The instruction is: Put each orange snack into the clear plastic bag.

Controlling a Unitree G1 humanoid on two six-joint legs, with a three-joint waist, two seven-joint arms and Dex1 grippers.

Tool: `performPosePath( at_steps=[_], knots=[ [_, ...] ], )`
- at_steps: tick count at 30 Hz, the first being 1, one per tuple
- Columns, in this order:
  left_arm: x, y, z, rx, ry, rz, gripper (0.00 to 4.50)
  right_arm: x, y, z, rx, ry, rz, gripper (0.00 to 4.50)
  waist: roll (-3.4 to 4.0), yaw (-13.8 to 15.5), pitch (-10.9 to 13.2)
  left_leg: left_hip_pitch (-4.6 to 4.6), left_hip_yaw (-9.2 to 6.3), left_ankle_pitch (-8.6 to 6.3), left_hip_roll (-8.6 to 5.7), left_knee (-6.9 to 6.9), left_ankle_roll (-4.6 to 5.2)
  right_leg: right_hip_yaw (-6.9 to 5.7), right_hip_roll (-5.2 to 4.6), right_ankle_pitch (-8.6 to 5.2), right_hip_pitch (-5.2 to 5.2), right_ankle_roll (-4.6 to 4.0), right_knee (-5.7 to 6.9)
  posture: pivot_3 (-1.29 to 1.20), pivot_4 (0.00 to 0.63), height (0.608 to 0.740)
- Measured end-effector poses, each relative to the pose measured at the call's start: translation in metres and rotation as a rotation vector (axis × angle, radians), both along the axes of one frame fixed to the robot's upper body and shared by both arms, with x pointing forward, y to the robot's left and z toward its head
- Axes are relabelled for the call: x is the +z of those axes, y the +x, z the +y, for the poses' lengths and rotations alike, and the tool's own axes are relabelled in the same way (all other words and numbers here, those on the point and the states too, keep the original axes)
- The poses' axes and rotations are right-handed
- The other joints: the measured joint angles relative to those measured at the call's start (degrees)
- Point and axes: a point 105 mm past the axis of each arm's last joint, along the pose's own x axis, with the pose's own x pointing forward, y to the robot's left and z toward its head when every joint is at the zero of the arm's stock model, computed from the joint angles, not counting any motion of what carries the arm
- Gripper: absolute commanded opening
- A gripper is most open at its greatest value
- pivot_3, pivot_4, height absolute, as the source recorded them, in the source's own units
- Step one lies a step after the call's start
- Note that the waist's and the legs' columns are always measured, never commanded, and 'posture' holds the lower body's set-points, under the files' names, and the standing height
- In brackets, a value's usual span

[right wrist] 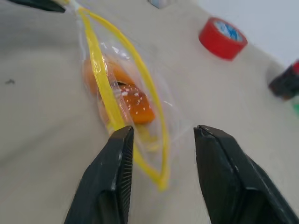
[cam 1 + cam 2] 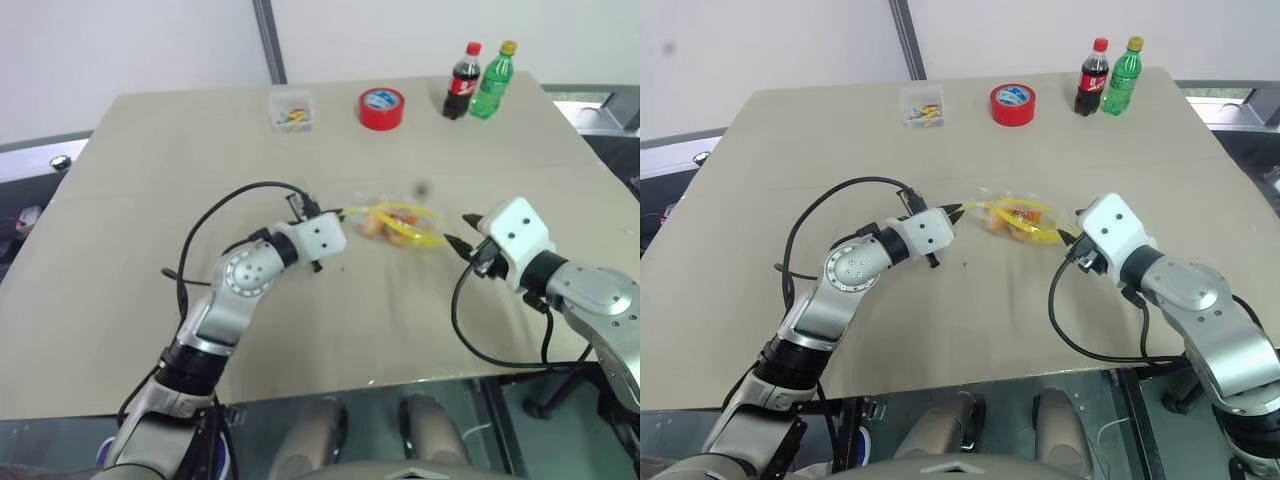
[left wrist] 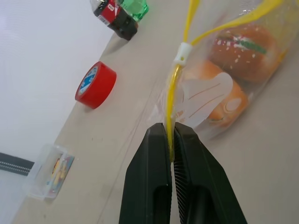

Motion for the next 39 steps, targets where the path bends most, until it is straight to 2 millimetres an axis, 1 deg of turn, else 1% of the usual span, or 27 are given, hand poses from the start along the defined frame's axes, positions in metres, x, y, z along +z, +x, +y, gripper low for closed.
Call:
performPosePath(
  at_steps=[1,3,5,6,7,12,15,17,18,20,21,22,23,25,27,28,38,39],
  knots=[
    [0.000,0.000,0.000,0.000,0.000,0.001,0.00,-0.001,0.002,-0.002,0.002,-0.021,-0.006,2.20,-0.01,0.07,0.01,-0.01,0.00,0.00,-0.01,0.01,0.00,0.00,-0.01,0.00,0.01,0.00,-0.02,0.00,0.150,0.713],
    [0.000,0.000,0.000,0.000,-0.003,0.004,0.00,-0.005,0.004,-0.002,0.019,-0.049,-0.007,2.72,-0.08,0.16,0.04,-0.04,0.00,0.00,-0.03,0.04,0.01,0.00,-0.02,0.01,0.02,0.00,-0.05,0.00,0.150,0.713],
    [0.000,0.000,0.000,-0.001,-0.006,0.006,0.00,-0.008,0.003,0.000,0.043,-0.064,0.000,3.50,-0.08,0.19,0.04,-0.06,-0.01,0.00,-0.03,0.04,0.01,0.00,-0.04,0.01,0.01,0.00,-0.07,0.00,0.150,0.713],
    [0.000,0.000,0.000,0.000,-0.007,0.006,0.00,-0.009,0.003,0.000,0.053,-0.075,0.002,4.02,-0.08,0.19,0.04,-0.07,-0.02,0.00,-0.03,0.04,0.01,-0.01,-0.03,0.01,0.01,0.00,-0.07,0.00,0.150,0.713],
    [-0.001,0.000,0.000,0.001,-0.007,0.007,0.00,-0.010,0.002,0.001,0.069,-0.096,0.007,4.44,-0.08,0.20,0.04,-0.07,-0.02,0.00,-0.03,0.04,0.01,-0.01,-0.03,0.01,0.01,0.00,-0.07,0.00,0.150,0.713],
    [-0.001,0.001,0.001,0.007,-0.007,0.013,0.00,-0.022,-0.004,-0.002,0.104,-0.156,0.061,4.44,-0.09,0.19,0.05,-0.07,-0.03,0.00,-0.03,0.04,0.01,-0.01,-0.04,0.01,0.01,0.00,-0.06,0.00,0.150,0.713],
    [-0.002,0.000,0.002,0.013,-0.009,0.019,0.00,-0.022,-0.003,-0.002,0.102,-0.186,0.034,4.44,-0.09,0.18,0.04,-0.06,-0.03,0.00,-0.03,0.04,0.00,-0.02,-0.03,0.01,0.01,0.00,-0.06,0.00,0.150,0.713],
    [-0.003,0.000,0.003,0.016,-0.010,0.023,0.00,-0.027,0.000,-0.005,0.096,-0.210,0.029,4.44,-0.10,0.21,0.04,-0.06,-0.03,0.00,-0.03,0.04,0.00,-0.02,-0.03,0.01,0.02,0.00,-0.06,0.00,0.150,0.713],
    [-0.003,0.000,0.003,0.017,-0.010,0.023,0.00,-0.030,0.003,-0.007,0.089,-0.224,0.029,4.21,-0.10,0.20,0.04,-0.06,-0.02,0.00,-0.03,0.05,0.00,-0.02,-0.03,0.01,0.01,0.00,-0.06,0.00,0.150,0.713],
    [-0.003,0.000,0.003,0.017,-0.010,0.023,0.00,-0.034,0.007,-0.009,0.081,-0.238,0.027,3.60,-0.09,0.18,0.04,-0.06,-0.02,0.00,-0.03,0.05,0.00,-0.01,-0.03,0.01,0.01,0.00,-0.05,0.00,0.150,0.713],
    [-0.003,0.000,0.003,0.018,-0.011,0.023,0.00,-0.033,0.011,-0.010,0.078,-0.250,0.012,3.07,-0.09,0.16,0.04,-0.06,-0.02,0.00,-0.03,0.05,0.00,-0.01,-0.02,0.01,0.01,0.00,-0.05,0.00,0.150,0.713],
    [-0.003,0.000,0.003,0.018,-0.011,0.023,0.00,-0.033,0.012,-0.011,0.076,-0.253,0.007,2.69,-0.09,0.17,0.04,-0.06,-0.02,0.00,-0.03,0.05,0.00,-0.01,-0.02,0.01,0.01,0.00,-0.05,0.00,0.150,0.713],
    [-0.003,0.000,0.003,0.019,-0.011,0.024,0.00,-0.032,0.014,-0.011,0.079,-0.257,-0.005,2.17,-0.10,0.18,0.04,-0.06,-0.03,0.00,-0.03,0.05,0.00,-0.02,-0.02,0.01,0.01,0.00,-0.05,0.00,0.150,0.713],
    [-0.003,0.000,0.003,0.022,-0.012,0.026,0.00,-0.032,0.016,-0.010,0.083,-0.260,-0.014,1.29,-0.10,0.22,0.04,-0.06,-0.03,0.00,-0.03,0.05,0.00,-0.02,-0.02,0.01,0.01,0.00,-0.05,0.00,0.150,0.713],
    [-0.003,0.000,0.004,0.026,-0.013,0.029,0.00,-0.032,0.016,-0.008,0.095,-0.261,-0.026,0.23,-0.10,0.20,0.04,-0.06,-0.03,0.00,-0.03,0.05,0.00,-0.01,-0.02,0.01,0.01,0.00,-0.05,0.00,0.150,0.713],
    [-0.003,0.000,0.004,0.027,-0.013,0.029,0.00,-0.031,0.016,-0.007,0.099,-0.260,-0.030,0.11,-0.10,0.18,0.04,-0.06,-0.03,0.00,-0.03,0.05,0.00,-0.01,-0.02,0.01,0.01,0.00,-0.05,0.00,0.150,0.713],
    [-0.002,0.001,0.005,0.032,-0.015,0.029,0.00,-0.018,0.019,0.000,0.125,-0.247,-0.069,0.11,-0.10,0.21,0.04,-0.06,-0.03,0.00,-0.03,0.05,0.00,-0.01,-0.02,0.01,0.01,-0.01,-0.04,0.00,0.150,0.713],
    [-0.001,0.002,0.005,0.032,-0.017,0.026,0.00,-0.016,0.021,0.001,0.121,-0.224,-0.071,0.11,-0.10,0.19,0.05,-0.06,-0.03,0.00,-0.03,0.05,0.00,-0.02,-0.01,0.01,0.01,-0.01,-0.04,0.00,0.150,0.713]
  ],
)
